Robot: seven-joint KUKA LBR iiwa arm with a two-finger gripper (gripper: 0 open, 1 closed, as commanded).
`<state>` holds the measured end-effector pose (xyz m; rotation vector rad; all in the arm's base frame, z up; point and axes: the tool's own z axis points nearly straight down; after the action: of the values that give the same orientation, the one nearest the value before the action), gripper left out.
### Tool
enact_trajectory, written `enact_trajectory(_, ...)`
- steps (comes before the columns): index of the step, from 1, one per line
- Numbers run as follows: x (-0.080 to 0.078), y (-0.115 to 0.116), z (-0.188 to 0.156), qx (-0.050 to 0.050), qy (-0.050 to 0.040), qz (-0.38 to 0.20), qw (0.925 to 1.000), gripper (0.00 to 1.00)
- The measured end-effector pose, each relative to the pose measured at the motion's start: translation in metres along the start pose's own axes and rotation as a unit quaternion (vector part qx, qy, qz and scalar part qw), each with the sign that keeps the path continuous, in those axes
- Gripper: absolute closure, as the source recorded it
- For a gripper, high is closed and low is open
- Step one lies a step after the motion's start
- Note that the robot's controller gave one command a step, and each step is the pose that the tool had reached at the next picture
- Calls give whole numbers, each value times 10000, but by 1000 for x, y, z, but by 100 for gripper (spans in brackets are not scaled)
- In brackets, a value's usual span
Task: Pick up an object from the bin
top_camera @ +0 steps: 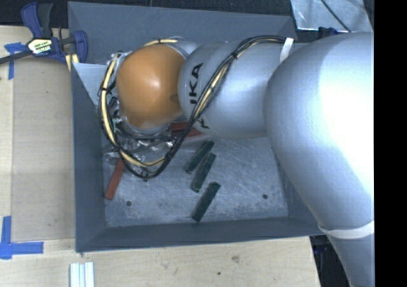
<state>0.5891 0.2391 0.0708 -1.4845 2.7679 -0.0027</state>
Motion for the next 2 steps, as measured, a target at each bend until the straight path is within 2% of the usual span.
enact_trajectory(2, 0, 0, 0, -1, 1, 4, 10000, 100)
